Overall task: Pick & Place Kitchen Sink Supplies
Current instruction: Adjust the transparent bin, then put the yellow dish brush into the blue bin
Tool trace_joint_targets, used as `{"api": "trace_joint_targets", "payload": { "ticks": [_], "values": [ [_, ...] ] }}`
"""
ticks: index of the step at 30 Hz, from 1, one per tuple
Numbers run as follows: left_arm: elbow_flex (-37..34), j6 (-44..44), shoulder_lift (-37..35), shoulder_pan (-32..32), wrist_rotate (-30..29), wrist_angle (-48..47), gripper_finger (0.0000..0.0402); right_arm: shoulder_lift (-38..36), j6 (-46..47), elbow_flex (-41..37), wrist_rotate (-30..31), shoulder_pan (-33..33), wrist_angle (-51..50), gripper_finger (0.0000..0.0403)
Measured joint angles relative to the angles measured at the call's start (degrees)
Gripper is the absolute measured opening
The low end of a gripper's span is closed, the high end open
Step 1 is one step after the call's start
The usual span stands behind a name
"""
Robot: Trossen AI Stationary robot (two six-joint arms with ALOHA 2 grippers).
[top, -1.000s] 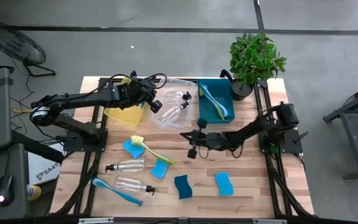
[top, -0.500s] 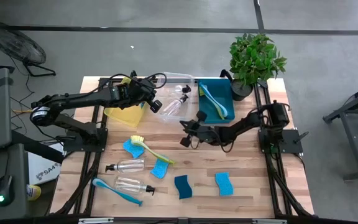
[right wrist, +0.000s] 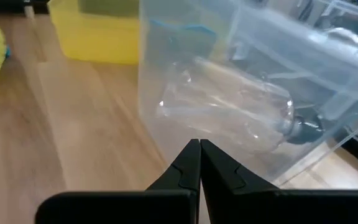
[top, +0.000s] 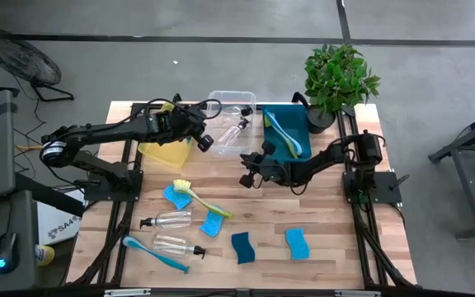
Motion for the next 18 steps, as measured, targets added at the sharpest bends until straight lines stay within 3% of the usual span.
{"api": "trace_joint_targets", "payload": {
  "ticks": [9, 18],
  "values": [
    [0.0, -2.0, 0.0, -0.6, 2.3, -4.8, 0.0000, -2.8, 0.0, 0.0, 0.4, 4.4, -5.9, 0.0000],
    [0.0, -7.3, 0.0, -8.4, -0.5, -12.1, 0.0000, -10.5, 0.9, -0.1, 2.2, 10.7, -21.8, 0.0000]
  ]
}}
